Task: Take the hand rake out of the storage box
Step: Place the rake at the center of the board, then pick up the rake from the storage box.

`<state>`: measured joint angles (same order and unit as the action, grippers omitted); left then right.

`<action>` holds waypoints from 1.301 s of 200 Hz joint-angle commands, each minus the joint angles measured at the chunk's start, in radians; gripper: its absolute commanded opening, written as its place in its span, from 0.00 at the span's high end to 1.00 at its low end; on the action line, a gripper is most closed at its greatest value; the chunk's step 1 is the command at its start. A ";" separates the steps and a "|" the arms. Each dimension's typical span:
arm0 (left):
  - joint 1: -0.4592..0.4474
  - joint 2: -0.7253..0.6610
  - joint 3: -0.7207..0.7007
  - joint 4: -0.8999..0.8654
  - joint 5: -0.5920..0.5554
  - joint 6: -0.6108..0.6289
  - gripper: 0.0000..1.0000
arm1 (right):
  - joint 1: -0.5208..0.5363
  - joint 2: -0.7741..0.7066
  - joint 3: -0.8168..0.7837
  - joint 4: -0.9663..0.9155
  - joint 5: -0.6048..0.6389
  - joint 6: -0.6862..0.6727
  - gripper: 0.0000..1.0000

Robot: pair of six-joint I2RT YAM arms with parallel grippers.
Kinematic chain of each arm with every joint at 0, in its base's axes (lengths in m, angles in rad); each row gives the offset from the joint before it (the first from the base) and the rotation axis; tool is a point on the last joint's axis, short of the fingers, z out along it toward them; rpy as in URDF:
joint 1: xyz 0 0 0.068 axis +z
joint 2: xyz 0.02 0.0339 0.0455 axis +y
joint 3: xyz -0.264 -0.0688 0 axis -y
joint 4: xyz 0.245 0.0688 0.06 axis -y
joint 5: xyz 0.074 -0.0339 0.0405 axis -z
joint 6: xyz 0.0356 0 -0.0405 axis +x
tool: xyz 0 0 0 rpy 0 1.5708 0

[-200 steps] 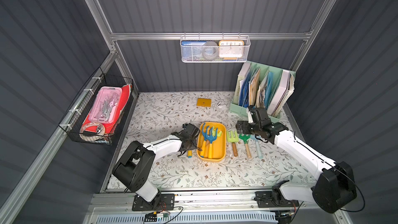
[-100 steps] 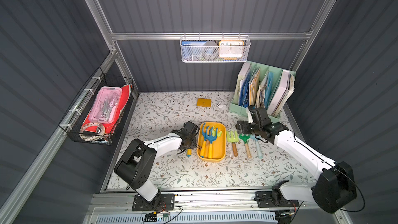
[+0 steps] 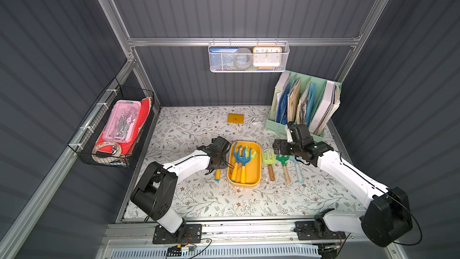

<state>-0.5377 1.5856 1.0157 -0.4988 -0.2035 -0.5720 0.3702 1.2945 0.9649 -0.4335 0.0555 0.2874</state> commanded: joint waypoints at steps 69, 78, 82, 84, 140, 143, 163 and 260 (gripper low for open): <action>-0.314 0.069 0.254 -0.115 -0.145 -0.341 0.54 | -0.041 -0.010 0.015 -0.016 0.123 0.067 0.01; -0.334 0.099 0.263 -0.111 -0.147 -0.346 0.55 | -0.049 -0.013 0.011 -0.016 0.125 0.070 0.01; -0.344 0.112 0.266 -0.107 -0.147 -0.349 0.56 | -0.050 -0.017 0.010 -0.016 0.126 0.070 0.01; -0.349 0.119 0.268 -0.105 -0.146 -0.350 0.56 | -0.053 -0.019 0.008 -0.016 0.126 0.070 0.01; -0.417 0.243 0.253 -0.080 -0.167 -0.439 0.58 | -0.070 -0.040 -0.008 -0.028 0.115 0.063 0.01; -0.419 0.245 0.251 -0.079 -0.170 -0.442 0.58 | -0.070 -0.041 -0.008 -0.040 0.115 0.062 0.01; -0.424 0.261 0.241 -0.075 -0.190 -0.450 0.59 | -0.070 -0.037 -0.006 -0.044 0.111 0.061 0.01; -0.428 0.326 0.215 -0.064 -0.192 -0.461 0.63 | -0.070 -0.047 -0.019 -0.038 0.101 0.065 0.01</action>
<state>-0.9596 1.8889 1.2480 -0.5545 -0.3824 -1.0203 0.3027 1.2678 0.9588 -0.4519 0.1574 0.3439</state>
